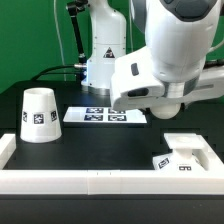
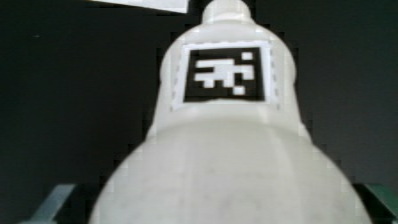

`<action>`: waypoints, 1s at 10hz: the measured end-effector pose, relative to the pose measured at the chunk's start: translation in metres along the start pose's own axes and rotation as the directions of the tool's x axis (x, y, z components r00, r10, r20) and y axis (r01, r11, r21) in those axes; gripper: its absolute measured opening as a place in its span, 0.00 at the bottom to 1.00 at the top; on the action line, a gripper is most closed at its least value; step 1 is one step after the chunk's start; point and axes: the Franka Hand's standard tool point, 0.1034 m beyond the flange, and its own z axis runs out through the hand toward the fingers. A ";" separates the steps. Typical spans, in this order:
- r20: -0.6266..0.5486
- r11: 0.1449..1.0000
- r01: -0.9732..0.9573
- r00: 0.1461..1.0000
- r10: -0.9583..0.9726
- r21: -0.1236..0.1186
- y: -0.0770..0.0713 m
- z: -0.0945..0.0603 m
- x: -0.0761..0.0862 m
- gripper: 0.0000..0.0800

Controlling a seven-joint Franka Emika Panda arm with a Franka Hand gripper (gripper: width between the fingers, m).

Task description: Assemble lamp

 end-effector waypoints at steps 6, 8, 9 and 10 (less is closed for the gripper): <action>-0.397 0.999 0.034 0.917 -0.046 -0.035 0.004 -0.078 -0.009 0.72; -0.540 0.998 0.019 0.840 -0.045 -0.054 0.009 -0.078 -0.002 0.72; -0.586 0.998 0.013 0.809 -0.046 -0.060 0.011 -0.079 0.000 0.72; -0.652 0.998 0.004 0.757 -0.048 -0.069 0.013 -0.083 0.004 0.72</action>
Offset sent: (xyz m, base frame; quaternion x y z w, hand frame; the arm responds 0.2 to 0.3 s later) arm 0.0214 -0.0111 0.0561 -0.0112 0.1447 -0.0243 0.9891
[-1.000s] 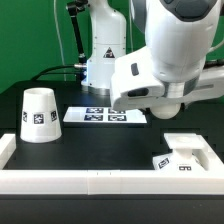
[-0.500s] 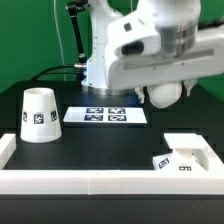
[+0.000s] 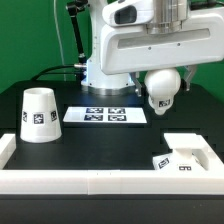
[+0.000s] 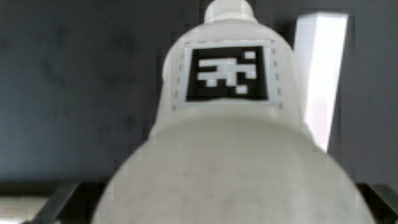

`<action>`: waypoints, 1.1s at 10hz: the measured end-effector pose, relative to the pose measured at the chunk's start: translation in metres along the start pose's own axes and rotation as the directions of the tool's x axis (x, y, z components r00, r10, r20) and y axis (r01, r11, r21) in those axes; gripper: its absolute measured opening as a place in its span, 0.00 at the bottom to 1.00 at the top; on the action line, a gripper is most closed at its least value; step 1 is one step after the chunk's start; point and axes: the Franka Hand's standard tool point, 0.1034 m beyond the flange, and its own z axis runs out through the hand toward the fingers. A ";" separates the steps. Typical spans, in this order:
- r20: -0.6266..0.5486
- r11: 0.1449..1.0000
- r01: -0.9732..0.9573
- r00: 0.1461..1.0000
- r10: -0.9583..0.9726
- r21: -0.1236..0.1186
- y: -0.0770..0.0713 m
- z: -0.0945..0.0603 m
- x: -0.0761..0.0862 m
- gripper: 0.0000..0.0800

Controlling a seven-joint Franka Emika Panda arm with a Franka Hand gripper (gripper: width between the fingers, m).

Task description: Assemble lamp

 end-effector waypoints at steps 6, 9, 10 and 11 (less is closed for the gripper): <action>-0.399 0.991 0.098 0.908 -0.128 -0.095 -0.003 -0.028 0.035 0.72; -0.399 0.989 0.106 0.907 -0.137 -0.100 -0.004 -0.026 0.035 0.72; -0.425 0.978 0.161 0.882 -0.203 -0.133 -0.009 -0.026 0.041 0.72; -0.419 0.968 0.201 0.874 -0.246 -0.150 -0.015 -0.023 0.043 0.72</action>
Offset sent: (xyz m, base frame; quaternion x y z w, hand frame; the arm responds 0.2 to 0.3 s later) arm 0.0202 0.0054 0.0265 -0.0418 0.2061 -0.0492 0.9764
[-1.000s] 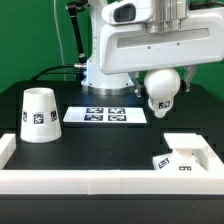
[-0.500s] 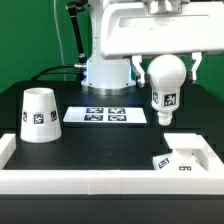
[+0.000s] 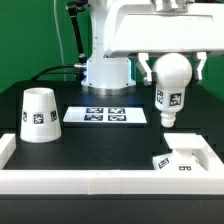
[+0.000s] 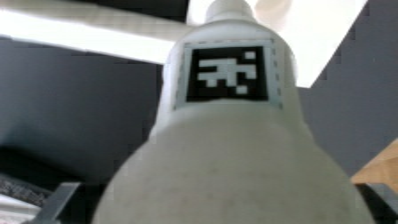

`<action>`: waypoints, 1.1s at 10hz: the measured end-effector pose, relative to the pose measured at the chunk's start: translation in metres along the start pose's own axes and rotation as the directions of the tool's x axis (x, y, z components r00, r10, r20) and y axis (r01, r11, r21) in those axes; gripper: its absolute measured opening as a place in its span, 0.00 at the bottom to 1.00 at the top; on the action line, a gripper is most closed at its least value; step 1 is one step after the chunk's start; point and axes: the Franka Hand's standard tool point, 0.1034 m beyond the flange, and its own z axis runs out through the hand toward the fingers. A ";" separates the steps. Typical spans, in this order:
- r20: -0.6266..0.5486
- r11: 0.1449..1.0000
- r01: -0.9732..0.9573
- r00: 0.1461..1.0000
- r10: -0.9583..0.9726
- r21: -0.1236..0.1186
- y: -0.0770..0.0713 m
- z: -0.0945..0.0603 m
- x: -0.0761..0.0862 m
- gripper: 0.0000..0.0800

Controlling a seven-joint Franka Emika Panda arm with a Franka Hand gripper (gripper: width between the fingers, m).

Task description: Assemble lamp

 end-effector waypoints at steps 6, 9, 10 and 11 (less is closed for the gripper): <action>0.005 1.000 0.006 1.000 -0.006 0.006 -0.006 0.004 0.001 0.72; 0.003 1.000 0.020 1.000 -0.020 0.011 -0.014 0.015 -0.003 0.72; 0.007 1.000 0.020 1.000 -0.020 0.011 -0.014 0.018 -0.005 0.72; 0.005 1.000 0.020 1.000 -0.020 0.012 -0.015 0.019 -0.004 0.72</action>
Offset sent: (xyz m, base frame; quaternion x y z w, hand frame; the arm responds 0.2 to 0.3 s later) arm 0.0000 0.0000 0.0000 0.0000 0.0000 0.0000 1.0000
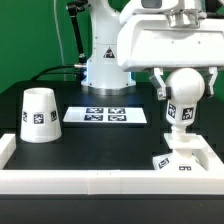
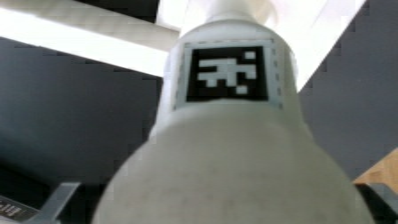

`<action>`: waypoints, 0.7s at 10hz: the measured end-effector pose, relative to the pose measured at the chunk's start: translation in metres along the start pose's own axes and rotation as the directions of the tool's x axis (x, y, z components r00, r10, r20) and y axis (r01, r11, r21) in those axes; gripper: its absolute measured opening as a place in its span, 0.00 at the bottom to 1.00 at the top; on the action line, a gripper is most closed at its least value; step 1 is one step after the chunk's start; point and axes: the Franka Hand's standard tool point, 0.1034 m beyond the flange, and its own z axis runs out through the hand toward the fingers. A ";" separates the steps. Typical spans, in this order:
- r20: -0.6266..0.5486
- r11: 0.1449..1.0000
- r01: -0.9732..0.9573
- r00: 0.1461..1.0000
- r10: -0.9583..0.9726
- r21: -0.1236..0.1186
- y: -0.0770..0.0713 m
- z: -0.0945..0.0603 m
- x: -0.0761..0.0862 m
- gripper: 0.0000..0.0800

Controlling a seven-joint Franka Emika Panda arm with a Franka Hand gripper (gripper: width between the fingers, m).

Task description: Assemble lamp

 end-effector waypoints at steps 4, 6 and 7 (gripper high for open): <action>0.009 1.000 0.001 1.000 -0.001 0.005 -0.005 0.005 -0.003 0.72; 0.014 1.000 0.003 1.000 -0.003 0.006 -0.007 0.011 -0.008 0.72; 0.017 1.000 0.003 1.000 -0.003 0.007 -0.007 0.012 -0.009 0.72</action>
Offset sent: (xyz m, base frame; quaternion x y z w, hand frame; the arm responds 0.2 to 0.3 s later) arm 0.0059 0.0031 -0.0034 0.0047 0.0070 0.0028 1.0000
